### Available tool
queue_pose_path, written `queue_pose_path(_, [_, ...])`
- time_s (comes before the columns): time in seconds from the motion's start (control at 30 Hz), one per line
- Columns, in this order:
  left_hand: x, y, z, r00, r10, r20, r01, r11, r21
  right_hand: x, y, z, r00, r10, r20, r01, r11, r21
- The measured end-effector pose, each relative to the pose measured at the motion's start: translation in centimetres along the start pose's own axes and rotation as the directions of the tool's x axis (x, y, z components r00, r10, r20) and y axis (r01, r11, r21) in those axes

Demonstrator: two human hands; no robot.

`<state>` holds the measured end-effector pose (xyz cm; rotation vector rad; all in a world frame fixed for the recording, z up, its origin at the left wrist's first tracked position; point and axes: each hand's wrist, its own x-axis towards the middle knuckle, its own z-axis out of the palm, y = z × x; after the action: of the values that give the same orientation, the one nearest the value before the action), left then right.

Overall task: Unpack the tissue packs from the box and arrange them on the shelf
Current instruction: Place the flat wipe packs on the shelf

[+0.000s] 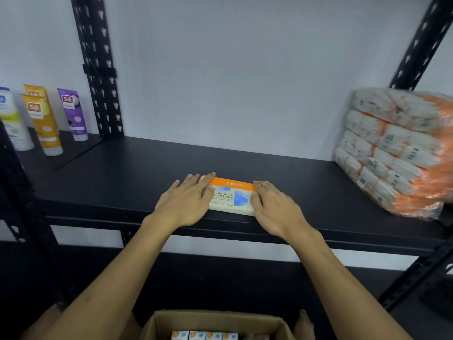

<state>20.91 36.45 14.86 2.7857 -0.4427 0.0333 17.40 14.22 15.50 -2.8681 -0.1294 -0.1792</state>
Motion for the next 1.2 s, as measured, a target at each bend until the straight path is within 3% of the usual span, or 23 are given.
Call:
queue_pose_path(0.13, [0.2, -0.3, -1.5, 0.996, -0.037, 0.077, 0.049, 0.986, -0.158, 1.1, -1.4, -1.1, 0.981, -0.175, -0.08, 0.161, 0.975, -0.154])
queue_pose_path(0.2, [0.3, -1.1, -2.4, 0.999, -0.022, 0.048, 0.032, 0.974, -0.223, 1.7, -2.2, -0.9, 0.954, -0.301, -0.015, 0.297, 0.948, -0.115])
queue_pose_path(0.27, [0.6, -2.9, -3.2, 1.0, -0.025, -0.007, 0.023, 0.984, -0.174, 2.1, -2.9, -0.3, 0.926, -0.366, 0.097, 0.373, 0.925, -0.071])
queue_pose_path(0.37, [1.3, -7.5, -4.7, 0.995, -0.097, -0.021, 0.096, 0.995, -0.032, 2.8, -3.4, 0.8, 0.911, -0.369, 0.181, 0.387, 0.919, -0.072])
queue_pose_path(0.63, [2.8, -18.8, -7.9, 0.936, -0.349, -0.05, 0.353, 0.919, 0.174, 7.4, -7.3, 2.9, 0.895, -0.399, 0.197, 0.417, 0.907, -0.059])
queue_pose_path(1.2, [2.9, -19.5, -6.1, 0.921, -0.386, -0.048, 0.388, 0.903, 0.183, 24.6, -18.9, 8.1, 0.866, -0.464, 0.185, 0.48, 0.876, -0.047])
